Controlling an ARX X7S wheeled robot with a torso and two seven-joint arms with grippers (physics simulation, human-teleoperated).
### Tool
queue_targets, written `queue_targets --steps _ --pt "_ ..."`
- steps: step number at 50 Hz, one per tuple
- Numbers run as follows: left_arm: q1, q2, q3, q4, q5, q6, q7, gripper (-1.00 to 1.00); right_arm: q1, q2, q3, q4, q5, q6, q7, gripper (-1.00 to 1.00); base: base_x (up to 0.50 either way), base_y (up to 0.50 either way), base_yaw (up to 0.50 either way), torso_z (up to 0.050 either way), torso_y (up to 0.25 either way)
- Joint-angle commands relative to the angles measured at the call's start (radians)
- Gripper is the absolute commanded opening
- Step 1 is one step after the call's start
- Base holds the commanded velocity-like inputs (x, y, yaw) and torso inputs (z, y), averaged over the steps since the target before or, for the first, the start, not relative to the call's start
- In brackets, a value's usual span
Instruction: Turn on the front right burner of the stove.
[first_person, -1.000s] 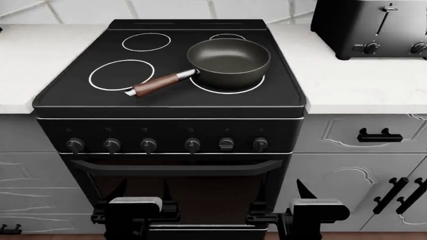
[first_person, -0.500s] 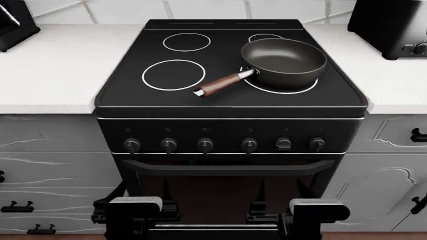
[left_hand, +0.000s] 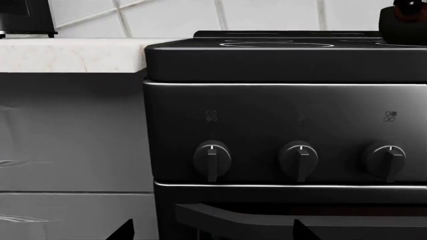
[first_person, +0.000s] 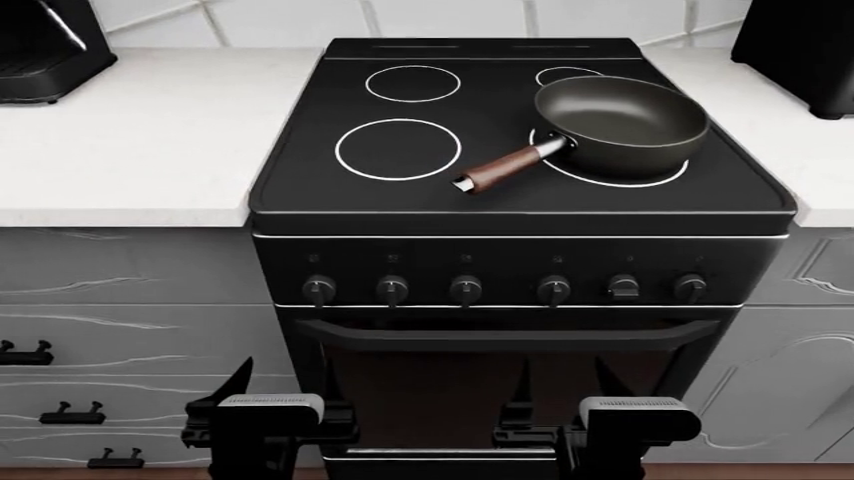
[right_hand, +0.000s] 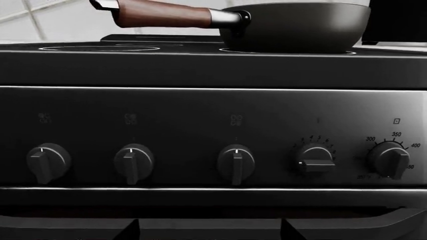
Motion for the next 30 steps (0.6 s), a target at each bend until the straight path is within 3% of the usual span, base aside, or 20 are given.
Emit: queue_targets --steps 1,30 --pt "-0.001 -0.008 0.012 -0.001 -0.004 0.002 -0.012 1.00 0.001 0.008 -0.007 0.003 0.011 -0.003 0.011 1.00 0.00 0.00 0.00 -0.050 0.000" --pt "-0.003 -0.026 0.036 -0.003 -0.020 0.005 -0.030 1.00 0.006 0.024 -0.028 0.005 0.031 -0.004 0.030 1.00 0.00 0.00 0.00 -0.050 0.000"
